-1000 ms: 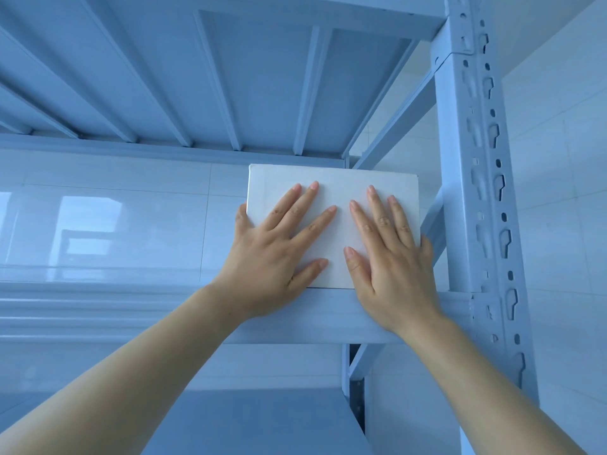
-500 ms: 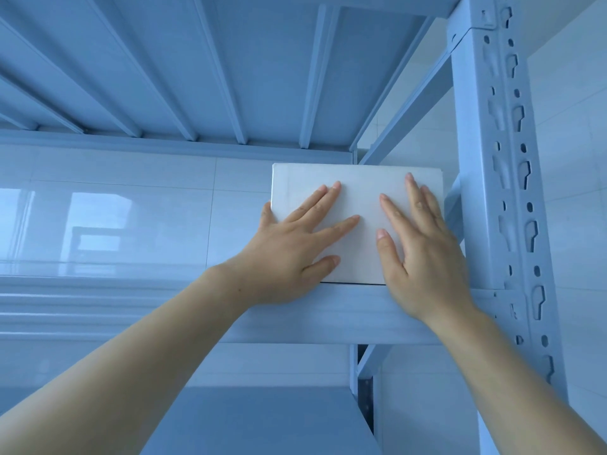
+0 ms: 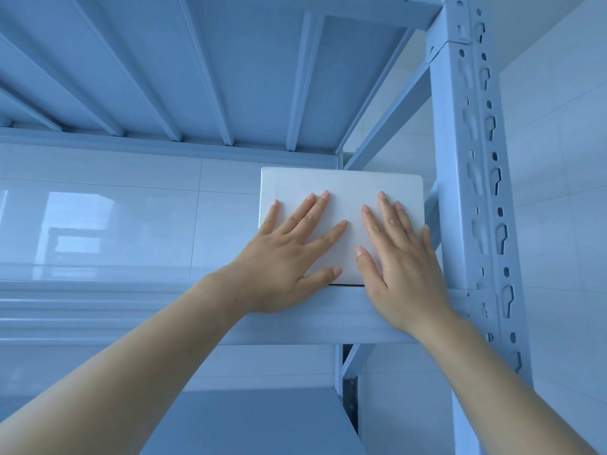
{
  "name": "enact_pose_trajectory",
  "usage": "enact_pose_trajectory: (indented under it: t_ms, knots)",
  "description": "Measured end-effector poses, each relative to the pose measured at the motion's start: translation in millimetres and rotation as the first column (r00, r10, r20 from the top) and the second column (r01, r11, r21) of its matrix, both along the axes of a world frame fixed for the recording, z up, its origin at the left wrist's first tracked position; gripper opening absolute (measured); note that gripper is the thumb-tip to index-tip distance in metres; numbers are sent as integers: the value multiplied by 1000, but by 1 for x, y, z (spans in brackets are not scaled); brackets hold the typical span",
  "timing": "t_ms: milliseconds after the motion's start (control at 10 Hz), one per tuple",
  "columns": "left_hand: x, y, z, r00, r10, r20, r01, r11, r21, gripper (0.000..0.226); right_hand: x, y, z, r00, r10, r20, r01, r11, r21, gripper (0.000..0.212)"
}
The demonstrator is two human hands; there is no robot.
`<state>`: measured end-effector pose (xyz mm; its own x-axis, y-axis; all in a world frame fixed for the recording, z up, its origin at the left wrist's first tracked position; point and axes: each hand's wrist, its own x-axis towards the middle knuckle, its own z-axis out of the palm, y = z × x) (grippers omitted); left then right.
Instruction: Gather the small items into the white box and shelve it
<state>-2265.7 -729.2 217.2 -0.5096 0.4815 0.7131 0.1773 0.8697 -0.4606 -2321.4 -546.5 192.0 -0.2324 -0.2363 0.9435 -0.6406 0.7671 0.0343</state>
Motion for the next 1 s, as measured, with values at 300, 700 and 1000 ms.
enact_pose_trajectory:
  t_ms: [300,700,1000]
  knots:
    - [-2,11,-4,999,-10,-39,9,1000,-25,75,-1,0,0,999,2,49,-1,1000,-27,63]
    - [-4,12,-6,998,-7,-60,6,1000,-12,77,-5,-1,-2,1000,-9,-8,9,999,-54,59]
    - [8,13,-8,994,-64,-87,67,997,37,75,8,-2,-5,970,161,-183,-204,947,-248,47]
